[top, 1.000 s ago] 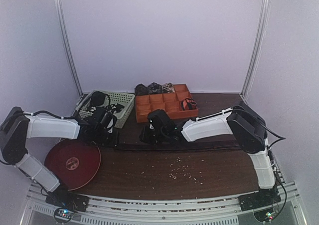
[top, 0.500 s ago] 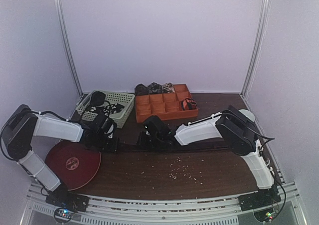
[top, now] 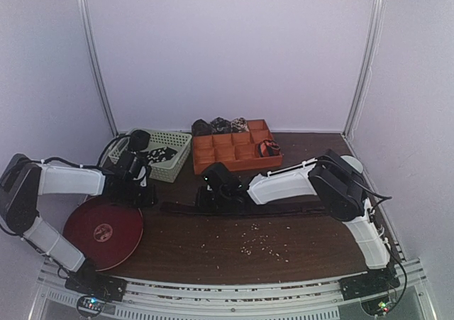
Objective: Roll the ties
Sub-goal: Fold the tie at the center of the board.
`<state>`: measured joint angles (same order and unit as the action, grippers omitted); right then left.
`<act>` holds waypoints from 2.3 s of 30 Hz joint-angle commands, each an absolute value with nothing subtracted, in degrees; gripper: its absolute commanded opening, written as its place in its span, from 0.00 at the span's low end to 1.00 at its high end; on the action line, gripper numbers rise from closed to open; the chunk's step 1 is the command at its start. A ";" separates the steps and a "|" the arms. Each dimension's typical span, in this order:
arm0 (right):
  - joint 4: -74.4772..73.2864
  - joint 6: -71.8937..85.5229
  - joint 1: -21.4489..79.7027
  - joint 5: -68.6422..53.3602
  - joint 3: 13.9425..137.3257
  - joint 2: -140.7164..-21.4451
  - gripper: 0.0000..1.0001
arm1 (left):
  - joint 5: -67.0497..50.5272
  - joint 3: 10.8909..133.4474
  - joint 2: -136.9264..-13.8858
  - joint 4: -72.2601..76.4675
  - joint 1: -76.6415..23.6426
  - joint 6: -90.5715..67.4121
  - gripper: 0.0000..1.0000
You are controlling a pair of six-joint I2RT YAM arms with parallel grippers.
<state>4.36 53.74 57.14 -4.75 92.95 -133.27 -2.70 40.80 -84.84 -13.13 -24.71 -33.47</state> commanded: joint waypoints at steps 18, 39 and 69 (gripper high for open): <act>2.02 53.01 60.12 -6.95 98.75 -136.57 0.00 | -6.89 40.78 -89.55 -9.03 -24.08 -31.23 0.26; -4.05 52.82 60.27 -5.36 99.33 -139.40 0.00 | -8.77 42.52 -90.32 -10.06 -23.94 -32.44 0.07; -2.32 53.30 60.56 -4.75 97.41 -139.00 0.00 | -34.06 36.86 -85.53 8.84 -23.99 -41.73 0.09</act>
